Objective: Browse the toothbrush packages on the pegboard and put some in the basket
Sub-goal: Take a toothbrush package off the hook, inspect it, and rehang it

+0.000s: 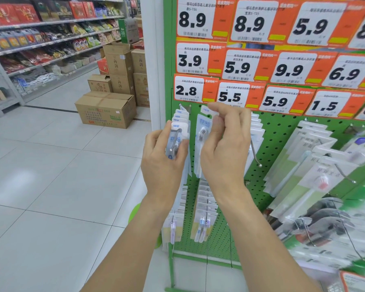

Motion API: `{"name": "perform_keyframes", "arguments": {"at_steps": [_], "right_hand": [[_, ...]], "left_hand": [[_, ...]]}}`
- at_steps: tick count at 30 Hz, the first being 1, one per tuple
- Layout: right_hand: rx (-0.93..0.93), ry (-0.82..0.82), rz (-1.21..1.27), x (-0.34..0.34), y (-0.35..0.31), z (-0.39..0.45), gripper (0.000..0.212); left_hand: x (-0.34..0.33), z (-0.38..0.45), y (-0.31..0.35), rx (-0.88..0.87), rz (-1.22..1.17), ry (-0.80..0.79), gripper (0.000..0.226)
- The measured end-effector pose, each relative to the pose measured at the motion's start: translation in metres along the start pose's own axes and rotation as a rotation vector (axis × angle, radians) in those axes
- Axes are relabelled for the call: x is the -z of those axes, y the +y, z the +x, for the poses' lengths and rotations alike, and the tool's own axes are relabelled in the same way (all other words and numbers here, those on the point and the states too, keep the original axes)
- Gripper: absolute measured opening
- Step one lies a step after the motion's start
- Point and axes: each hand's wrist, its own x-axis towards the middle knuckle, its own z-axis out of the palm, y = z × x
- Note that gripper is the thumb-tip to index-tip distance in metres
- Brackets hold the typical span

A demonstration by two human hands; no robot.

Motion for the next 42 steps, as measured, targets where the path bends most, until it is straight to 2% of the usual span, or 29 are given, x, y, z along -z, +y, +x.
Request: {"name": "perform_keyframes", "arguments": {"at_steps": [8,14,17,21,24,26,28,30,33,38,42], "right_hand": [[-0.048,-0.089,0.03,0.005,-0.001,-0.015,0.026],[-0.066,-0.103,0.039,0.007,-0.002,-0.018,0.026],[-0.076,-0.086,0.049,0.01,-0.006,-0.021,0.025],[-0.074,-0.034,0.067,0.024,-0.014,-0.033,0.022],[-0.058,-0.039,0.091,0.036,-0.019,-0.047,0.021],[-0.067,-0.081,0.113,0.043,-0.021,-0.058,0.021],[-0.109,-0.148,0.157,0.049,-0.021,-0.068,0.021],[-0.197,-0.222,0.227,0.056,-0.02,-0.077,0.024],[-0.384,-0.325,0.305,0.061,-0.011,-0.089,0.025],[-0.607,-0.508,0.347,0.071,0.014,-0.106,0.02],[-0.732,-0.652,0.378,0.075,0.024,-0.123,0.021]], "left_hand": [[0.008,-0.015,0.0,0.05,-0.091,0.001,0.053],[0.013,-0.024,-0.001,0.1,-0.116,-0.056,0.077],[0.019,-0.029,-0.001,0.07,-0.094,-0.055,0.081],[0.036,-0.044,0.011,-0.018,-0.007,-0.003,0.071],[0.053,-0.067,0.031,-0.041,-0.103,0.094,0.057],[0.061,-0.08,0.036,-0.041,-0.175,0.061,0.042],[0.066,-0.086,0.04,0.073,-0.271,-0.075,0.033],[0.07,-0.09,0.043,0.286,-0.37,-0.22,0.032],[0.073,-0.091,0.041,0.488,-0.461,-0.346,0.016],[0.077,-0.099,0.028,0.68,-0.499,-0.461,0.009],[0.076,-0.111,0.018,0.838,-0.534,-0.409,0.017]]}}
